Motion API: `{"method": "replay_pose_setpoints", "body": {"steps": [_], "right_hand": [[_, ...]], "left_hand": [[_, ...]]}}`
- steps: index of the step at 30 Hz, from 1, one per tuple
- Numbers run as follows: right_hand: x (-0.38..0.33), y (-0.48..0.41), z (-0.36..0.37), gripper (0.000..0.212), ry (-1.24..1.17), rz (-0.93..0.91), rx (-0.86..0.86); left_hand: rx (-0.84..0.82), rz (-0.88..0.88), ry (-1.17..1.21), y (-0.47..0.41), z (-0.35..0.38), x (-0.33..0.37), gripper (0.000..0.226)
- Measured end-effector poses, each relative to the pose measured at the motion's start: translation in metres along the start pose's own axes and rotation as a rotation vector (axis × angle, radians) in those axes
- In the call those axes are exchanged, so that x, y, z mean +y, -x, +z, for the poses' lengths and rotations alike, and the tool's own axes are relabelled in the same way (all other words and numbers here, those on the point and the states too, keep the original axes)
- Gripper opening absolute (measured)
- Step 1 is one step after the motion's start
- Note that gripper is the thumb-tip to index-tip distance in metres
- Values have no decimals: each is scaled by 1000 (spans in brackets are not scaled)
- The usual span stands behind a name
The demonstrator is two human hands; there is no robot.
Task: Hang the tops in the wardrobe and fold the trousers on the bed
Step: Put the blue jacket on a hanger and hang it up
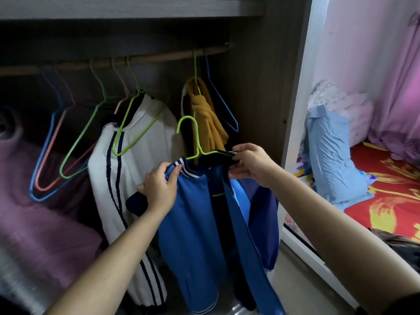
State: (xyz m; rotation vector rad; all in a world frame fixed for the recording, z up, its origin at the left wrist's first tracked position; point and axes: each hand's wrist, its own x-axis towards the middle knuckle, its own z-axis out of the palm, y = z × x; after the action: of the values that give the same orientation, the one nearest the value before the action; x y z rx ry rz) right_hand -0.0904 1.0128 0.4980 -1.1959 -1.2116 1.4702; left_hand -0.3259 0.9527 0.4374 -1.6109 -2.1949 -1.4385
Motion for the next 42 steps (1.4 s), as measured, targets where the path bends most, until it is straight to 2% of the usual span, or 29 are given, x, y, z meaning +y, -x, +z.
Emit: {"method": "replay_pose_setpoints", "body": {"steps": [4, 5, 6, 8, 9, 10, 12, 13, 14, 17, 19, 21, 23, 26, 29, 31, 39, 42], "right_hand": [[-16, -8, -12, 35, -752, 73, 83], [-18, -10, -13, 36, -851, 84, 64], [-18, -11, -10, 38, -844, 84, 15], [-16, -8, -5, 40, -552, 0, -133], [-15, -7, -4, 42, -277, -92, -175], [-14, -6, -7, 45, 95, -238, -188], [-17, -10, -19, 49, 932, -588, -68], [-19, -12, -23, 49, 1182, -706, 6], [-21, -12, -27, 48, 1314, -785, 61], [-21, -13, -28, 47, 1337, -1004, 196], [-18, -14, -25, 59, 1317, -1051, 220], [-20, -14, -25, 64, 1295, -929, 132], [-24, -12, -28, 47, 1296, -822, 61], [-28, -6, -29, 42, 1229, -850, 16], [-31, -1, -23, 42, 1152, -965, 118], [-37, 5, -17, 40, 1111, -986, 188], [-70, 24, 15, 38, 1056, -822, 369], [-81, 32, 29, 32, 1136, -825, 454]], "left_hand": [[42, -41, 74, -9, -4, -5, 38], [36, -50, 96, -11, -4, -3, 39], [33, -65, 124, -13, -5, -2, 39], [33, -107, 203, -19, -8, 3, 37], [33, -120, 239, -22, -10, 6, 35], [32, -124, 264, -25, -13, 8, 32], [20, -122, 307, -32, -18, 9, 29], [8, -113, 341, -35, -22, 8, 28], [-11, -97, 381, -38, -24, 9, 28], [-72, -19, 399, -44, -32, 17, 39], [-64, 35, 333, -47, -36, 26, 41], [-69, 74, 328, -50, -41, 34, 35], [-102, 97, 355, -53, -45, 38, 33], [-189, 111, 320, -59, -49, 31, 36], [-326, 156, 317, -67, -47, 19, 29], [-356, 204, 272, -73, -46, 12, 26], [-392, 259, 316, -102, -45, 13, 29], [-415, 295, 277, -118, -44, 16, 35]]}}
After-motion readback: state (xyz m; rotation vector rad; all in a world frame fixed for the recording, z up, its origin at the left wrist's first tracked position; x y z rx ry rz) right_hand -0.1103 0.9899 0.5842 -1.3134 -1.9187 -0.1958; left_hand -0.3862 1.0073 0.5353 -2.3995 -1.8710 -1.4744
